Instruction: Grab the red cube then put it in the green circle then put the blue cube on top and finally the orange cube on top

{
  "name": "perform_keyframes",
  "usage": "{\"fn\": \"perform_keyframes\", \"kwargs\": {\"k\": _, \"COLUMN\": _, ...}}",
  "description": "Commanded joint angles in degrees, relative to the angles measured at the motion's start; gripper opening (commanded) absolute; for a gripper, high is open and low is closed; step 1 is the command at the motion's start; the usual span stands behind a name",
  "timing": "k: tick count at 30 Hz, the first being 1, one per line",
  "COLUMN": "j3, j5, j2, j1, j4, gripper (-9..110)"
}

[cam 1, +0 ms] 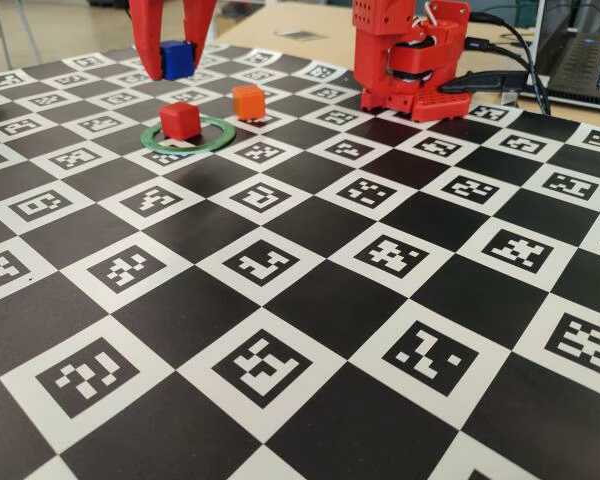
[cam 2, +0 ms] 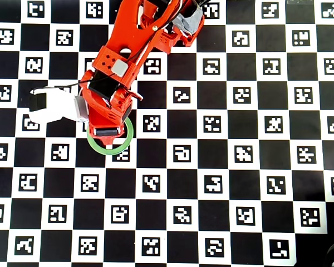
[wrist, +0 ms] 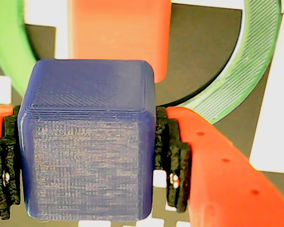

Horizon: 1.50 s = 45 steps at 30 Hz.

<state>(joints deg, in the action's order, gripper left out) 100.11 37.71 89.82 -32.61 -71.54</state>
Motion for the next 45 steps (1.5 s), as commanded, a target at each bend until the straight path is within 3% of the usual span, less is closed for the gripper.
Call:
{"fn": "perform_keyframes", "kwargs": {"k": 1, "j3": -0.44, "j5": 0.35, "j2": 0.7, "j1": -0.53, "j4": 1.05, "gripper": 10}}
{"fn": "perform_keyframes", "kwargs": {"k": 45, "j3": 3.87, "j5": -1.67, "j2": -2.2, "j1": -1.49, "j4": 7.73, "gripper": 10}}
